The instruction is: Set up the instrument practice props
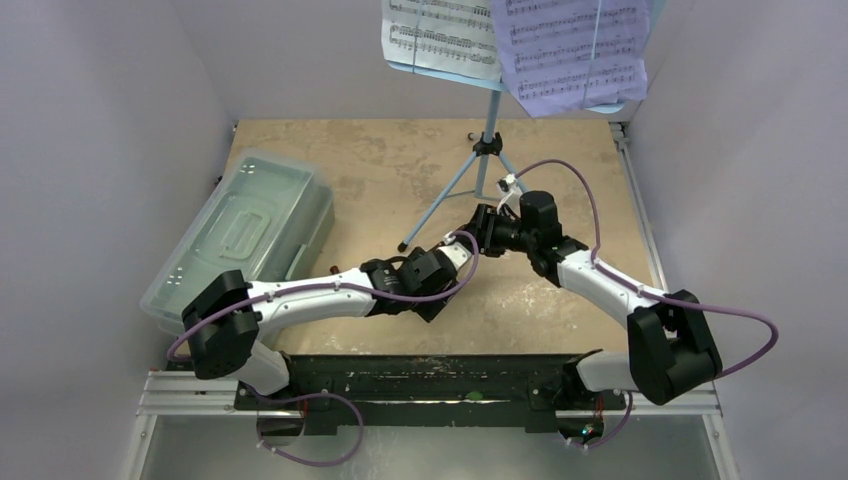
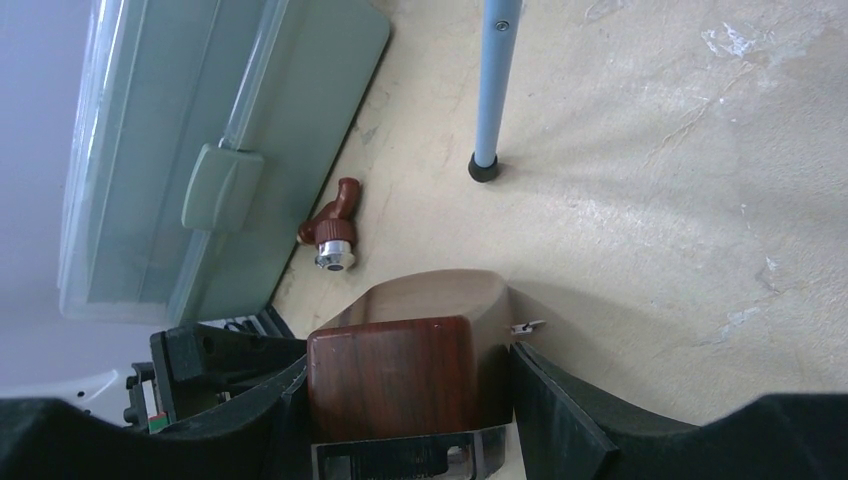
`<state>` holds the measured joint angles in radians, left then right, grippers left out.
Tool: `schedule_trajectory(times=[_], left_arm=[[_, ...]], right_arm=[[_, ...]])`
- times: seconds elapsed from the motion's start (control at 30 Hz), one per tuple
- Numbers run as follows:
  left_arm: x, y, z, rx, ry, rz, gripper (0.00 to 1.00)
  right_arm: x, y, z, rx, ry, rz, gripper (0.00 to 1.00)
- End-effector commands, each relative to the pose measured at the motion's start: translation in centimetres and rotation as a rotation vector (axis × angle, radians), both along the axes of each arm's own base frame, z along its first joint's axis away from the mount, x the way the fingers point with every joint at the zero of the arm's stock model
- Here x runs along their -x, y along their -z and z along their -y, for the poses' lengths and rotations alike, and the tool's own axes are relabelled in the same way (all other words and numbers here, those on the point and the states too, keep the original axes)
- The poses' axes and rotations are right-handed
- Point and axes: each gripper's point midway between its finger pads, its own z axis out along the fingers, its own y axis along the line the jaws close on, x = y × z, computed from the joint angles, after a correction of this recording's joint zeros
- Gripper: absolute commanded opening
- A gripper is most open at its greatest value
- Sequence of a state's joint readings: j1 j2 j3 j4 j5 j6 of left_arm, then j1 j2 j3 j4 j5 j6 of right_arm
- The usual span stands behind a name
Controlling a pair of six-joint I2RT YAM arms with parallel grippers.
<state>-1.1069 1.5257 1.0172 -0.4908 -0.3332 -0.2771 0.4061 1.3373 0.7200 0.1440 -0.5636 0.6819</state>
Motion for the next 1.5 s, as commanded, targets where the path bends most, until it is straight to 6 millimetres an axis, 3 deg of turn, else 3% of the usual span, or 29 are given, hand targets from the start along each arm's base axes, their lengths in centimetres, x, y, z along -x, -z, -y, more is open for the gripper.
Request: schedule_trajectory(times=[0.0,0.27,0.3,0.37,0.4,0.53,0.6,0.7,0.8,1.0,1.07,1.13,1.23,1.3,1.4,1.47], left_arm=[[2.3,2.8,0.6,0.011,0.002,-0.118,0.6],[1.7,2.4,1.2,0.054,-0.048,-0.097,0.05],[1.6,2.0,1.3,0.064,-0.053,-0.088,0.0],[1.3,1.3,1.5,0.086,-0.054,-0.071,0.0],[1.2,0.9,1.6,0.098,-0.052,-0.064,0.08],[1.3,-1.6,2.2,0.192,-0.041,-0.038,0.77],[1.5,-4.0,2.5,0.277,-0.023,-0.016,0.89],[1.6,-7.3,2.5,0.392,-0.021,0.027,0.93],[1.4,-10.5,1.3,0.496,-0.059,0.09,0.93],[0.6,-15.5,-4.0,0.669,-0.265,0.236,0.9],[0.2,-16.7,-5.7,0.707,-0.358,0.264,0.9],[-0.1,-17.4,-7.1,0.73,-0.456,0.273,0.93],[-0.4,-18.1,-7.8,0.749,-0.574,0.247,0.96],[-0.5,-18.1,-7.9,0.73,-0.618,0.224,1.0],[-0.7,-18.4,-7.6,0.706,-0.651,0.201,1.0],[-1.0,-18.7,-7.4,0.703,-0.666,0.183,1.0]], right_arm=[[0.3,-3.3,-1.3,-0.114,-0.035,0.037,0.0],[0.5,-3.5,-1.2,-0.122,-0.028,0.043,0.0],[0.5,-3.5,-1.1,-0.119,-0.023,0.047,0.0],[0.3,-3.3,-0.8,-0.105,-0.005,0.055,0.0],[0.1,-3.3,-0.5,-0.093,0.011,0.063,0.0],[-0.2,-4.5,0.4,-0.033,0.073,0.146,0.0],[-0.4,-5.0,0.9,0.05,0.117,0.205,0.0],[-0.4,-5.9,0.8,0.162,0.19,0.286,0.0],[0.3,-5.5,0.0,0.238,0.235,0.307,0.0],[1.1,-5.8,-2.7,0.367,0.302,0.393,0.0],[1.6,-5.7,-4.1,0.403,0.283,0.409,0.12],[2.3,-5.3,-5.6,0.426,0.234,0.41,0.34],[3.4,-5.6,-7.3,0.402,0.137,0.418,0.65],[4.2,-6.6,-7.7,0.357,0.093,0.441,0.81],[5.0,-8.0,-7.3,0.321,0.062,0.477,0.97],[5.9,-9.1,-7.1,0.295,0.026,0.499,0.99]])
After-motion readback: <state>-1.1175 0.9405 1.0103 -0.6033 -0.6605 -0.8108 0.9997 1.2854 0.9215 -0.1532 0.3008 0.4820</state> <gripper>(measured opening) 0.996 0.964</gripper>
